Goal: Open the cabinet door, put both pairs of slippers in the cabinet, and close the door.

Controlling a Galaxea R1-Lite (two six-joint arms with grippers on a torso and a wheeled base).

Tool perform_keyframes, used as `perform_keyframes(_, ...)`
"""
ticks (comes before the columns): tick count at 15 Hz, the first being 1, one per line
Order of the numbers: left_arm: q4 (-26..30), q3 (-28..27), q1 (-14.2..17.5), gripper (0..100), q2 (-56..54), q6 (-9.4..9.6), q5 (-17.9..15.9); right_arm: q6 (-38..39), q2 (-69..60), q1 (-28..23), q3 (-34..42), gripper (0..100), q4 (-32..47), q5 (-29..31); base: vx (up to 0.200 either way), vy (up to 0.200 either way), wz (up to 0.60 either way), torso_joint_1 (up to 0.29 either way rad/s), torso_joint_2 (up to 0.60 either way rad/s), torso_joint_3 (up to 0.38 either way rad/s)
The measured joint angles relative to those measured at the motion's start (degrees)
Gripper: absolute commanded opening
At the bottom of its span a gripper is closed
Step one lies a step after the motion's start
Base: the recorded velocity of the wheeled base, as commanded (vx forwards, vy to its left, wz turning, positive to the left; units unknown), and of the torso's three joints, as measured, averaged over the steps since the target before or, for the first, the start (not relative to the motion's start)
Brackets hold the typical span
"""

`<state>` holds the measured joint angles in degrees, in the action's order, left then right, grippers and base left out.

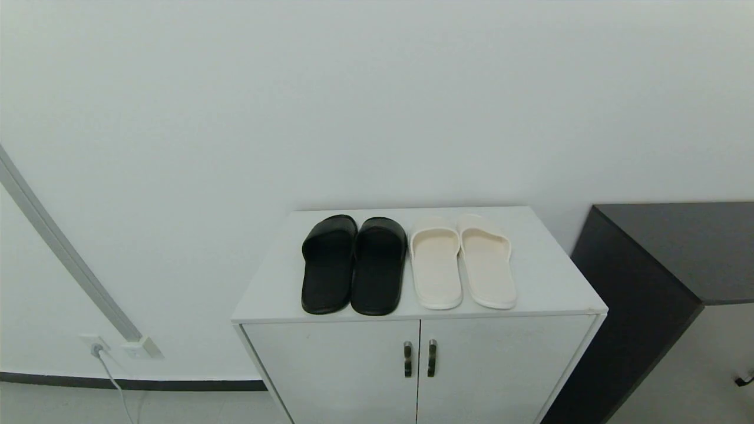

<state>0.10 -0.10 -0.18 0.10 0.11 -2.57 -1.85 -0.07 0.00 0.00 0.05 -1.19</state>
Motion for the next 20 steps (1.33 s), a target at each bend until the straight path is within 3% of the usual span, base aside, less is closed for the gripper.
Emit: perform_keyframes(20, 0.0, 0.0, 0.0, 0, 0.0, 0.07, -0.02, -0.28, 1.48, -0.73, -0.62, 100, -0.94, 0.68, 0.0, 0.0, 0.0, 0.0, 0.0, 0.0)
